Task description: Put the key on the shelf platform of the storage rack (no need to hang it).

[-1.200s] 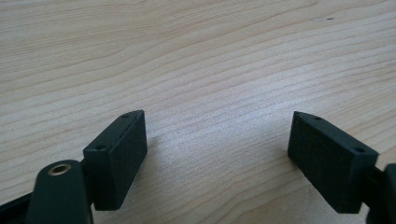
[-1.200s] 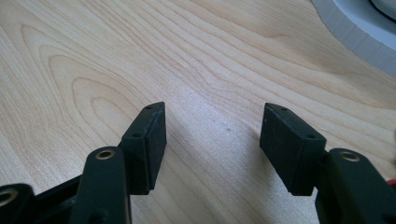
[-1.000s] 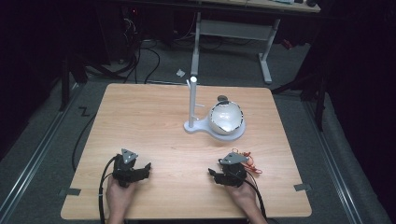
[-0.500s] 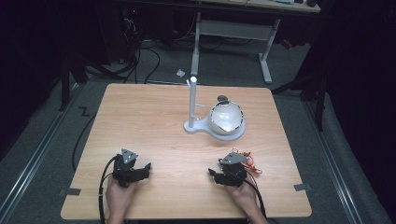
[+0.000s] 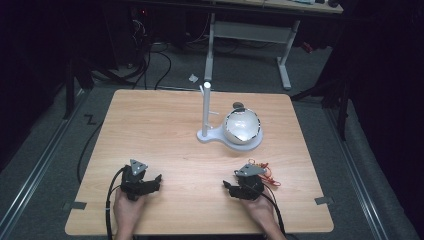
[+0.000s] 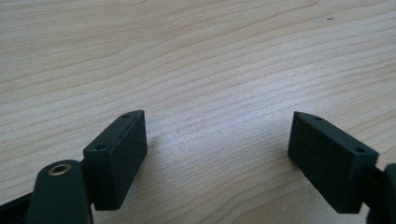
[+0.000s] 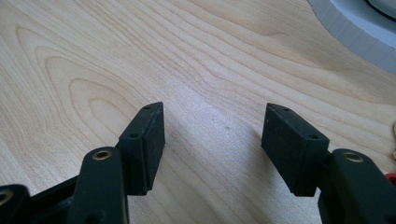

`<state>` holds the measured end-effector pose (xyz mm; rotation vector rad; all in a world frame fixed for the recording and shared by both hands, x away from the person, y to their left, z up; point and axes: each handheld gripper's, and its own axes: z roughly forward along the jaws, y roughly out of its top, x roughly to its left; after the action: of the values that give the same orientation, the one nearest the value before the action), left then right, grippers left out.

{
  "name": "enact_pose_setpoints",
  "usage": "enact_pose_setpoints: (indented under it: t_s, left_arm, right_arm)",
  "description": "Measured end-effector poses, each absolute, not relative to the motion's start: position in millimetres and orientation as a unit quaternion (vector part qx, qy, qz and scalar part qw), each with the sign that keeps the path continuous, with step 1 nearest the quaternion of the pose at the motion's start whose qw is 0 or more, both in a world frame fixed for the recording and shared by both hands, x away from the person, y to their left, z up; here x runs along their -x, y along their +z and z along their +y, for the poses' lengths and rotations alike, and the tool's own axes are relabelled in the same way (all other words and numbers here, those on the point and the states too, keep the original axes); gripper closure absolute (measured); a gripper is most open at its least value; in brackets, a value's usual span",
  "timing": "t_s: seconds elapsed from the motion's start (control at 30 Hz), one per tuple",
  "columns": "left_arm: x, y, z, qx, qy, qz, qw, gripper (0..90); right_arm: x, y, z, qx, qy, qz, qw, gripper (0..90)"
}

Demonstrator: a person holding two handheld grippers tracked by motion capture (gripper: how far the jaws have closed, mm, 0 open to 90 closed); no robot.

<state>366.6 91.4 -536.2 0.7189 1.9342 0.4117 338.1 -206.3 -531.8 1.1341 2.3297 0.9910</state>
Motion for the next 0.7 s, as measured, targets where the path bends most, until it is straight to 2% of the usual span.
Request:
enact_pose_setpoints:
  t_s: [0.3,0.7]
  left_arm:
    - [-366.5,-536.2,91.4,-0.297,0.17,0.798,0.496,20.1]
    - [-366.6,-536.2,91.3,-0.296,0.17,0.798,0.496,20.0]
  right_arm:
    - [-337.6,-530.6,-206.6,-0.402,0.345,0.829,0.181,36.9]
    - [-333.0,-525.2,-219.3,-0.415,0.369,0.811,0.182,40.6]
